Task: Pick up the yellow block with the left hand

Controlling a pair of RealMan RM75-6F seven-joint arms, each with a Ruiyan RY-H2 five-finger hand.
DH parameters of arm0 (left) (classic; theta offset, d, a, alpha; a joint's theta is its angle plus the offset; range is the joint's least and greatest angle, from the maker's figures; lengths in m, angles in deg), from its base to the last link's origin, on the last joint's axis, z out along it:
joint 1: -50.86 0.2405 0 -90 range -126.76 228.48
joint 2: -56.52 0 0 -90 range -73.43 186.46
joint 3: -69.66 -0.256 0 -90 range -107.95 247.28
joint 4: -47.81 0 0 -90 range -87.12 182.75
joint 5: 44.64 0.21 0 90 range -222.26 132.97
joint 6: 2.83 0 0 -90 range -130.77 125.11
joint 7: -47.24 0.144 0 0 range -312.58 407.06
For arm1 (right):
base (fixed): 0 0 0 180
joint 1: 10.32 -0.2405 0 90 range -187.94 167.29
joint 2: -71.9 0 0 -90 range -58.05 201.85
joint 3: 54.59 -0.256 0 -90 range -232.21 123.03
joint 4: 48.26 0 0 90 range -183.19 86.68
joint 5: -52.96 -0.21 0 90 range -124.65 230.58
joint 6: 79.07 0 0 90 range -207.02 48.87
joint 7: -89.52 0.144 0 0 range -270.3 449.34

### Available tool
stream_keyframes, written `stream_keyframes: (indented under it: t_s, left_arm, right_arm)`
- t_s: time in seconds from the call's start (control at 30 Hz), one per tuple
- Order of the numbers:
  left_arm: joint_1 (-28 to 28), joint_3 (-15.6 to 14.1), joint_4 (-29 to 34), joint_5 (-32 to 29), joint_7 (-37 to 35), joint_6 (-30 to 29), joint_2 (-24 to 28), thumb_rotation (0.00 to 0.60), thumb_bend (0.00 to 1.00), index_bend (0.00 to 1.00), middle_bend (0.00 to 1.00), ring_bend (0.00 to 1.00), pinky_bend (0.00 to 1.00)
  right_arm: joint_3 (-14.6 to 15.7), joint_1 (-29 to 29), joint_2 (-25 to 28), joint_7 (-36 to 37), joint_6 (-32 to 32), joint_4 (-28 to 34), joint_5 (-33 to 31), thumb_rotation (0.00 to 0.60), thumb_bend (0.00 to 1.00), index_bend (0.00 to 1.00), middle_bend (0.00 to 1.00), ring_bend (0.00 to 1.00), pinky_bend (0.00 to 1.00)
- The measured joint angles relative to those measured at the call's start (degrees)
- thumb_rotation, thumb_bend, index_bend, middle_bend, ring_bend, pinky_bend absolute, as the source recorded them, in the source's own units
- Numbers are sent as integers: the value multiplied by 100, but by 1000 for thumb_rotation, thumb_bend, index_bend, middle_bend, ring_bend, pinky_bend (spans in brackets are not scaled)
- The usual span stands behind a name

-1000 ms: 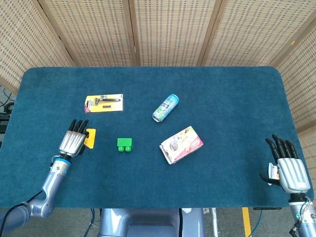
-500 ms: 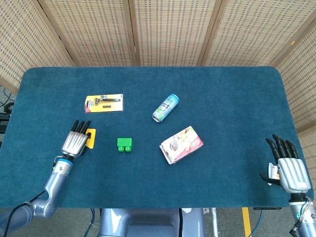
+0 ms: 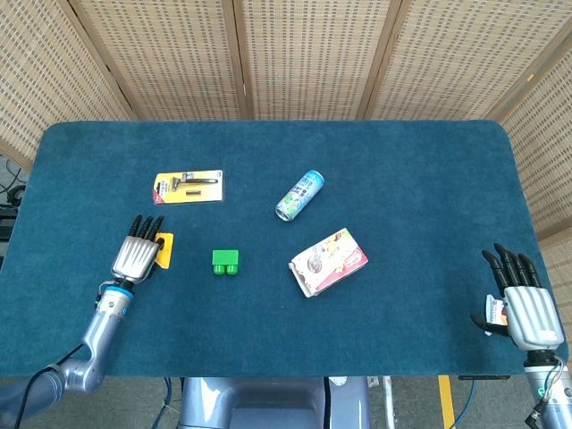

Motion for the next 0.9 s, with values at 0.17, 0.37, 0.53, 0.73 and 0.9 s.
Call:
stream_keyframes:
  t_s: [0.17, 0.37, 0.53, 0.73, 0.9]
  left_arm:
    - [3, -3, -30, 33, -50, 4, -10, 600, 385, 468, 0, 0, 0]
    - [2, 3, -70, 59, -81, 1, -39, 600, 406, 523, 0, 0, 0]
    - [3, 6, -123, 84, -106, -10, -64, 600, 430, 536, 0, 0, 0]
    - [9, 16, -187, 81, -112, 0, -86, 600, 449, 545, 0, 0, 0]
    - [11, 33, -214, 57, -112, 30, -92, 600, 468, 555, 0, 0, 0]
  right_arm:
    - [-2, -3, 2, -2, -14, 3, -11, 600, 49, 0, 0, 0, 0]
    - [-1, -2, -3, 6, -8, -3, -1, 600, 48, 0, 0, 0, 0]
    - [-8, 2, 4, 27, -1, -4, -7, 600, 48, 0, 0, 0, 0]
    - [-7, 3, 9, 37, -5, 0, -8, 600, 46, 0, 0, 0, 0]
    - [-10, 3, 9, 47, -9, -6, -15, 600, 50, 0, 0, 0, 0]
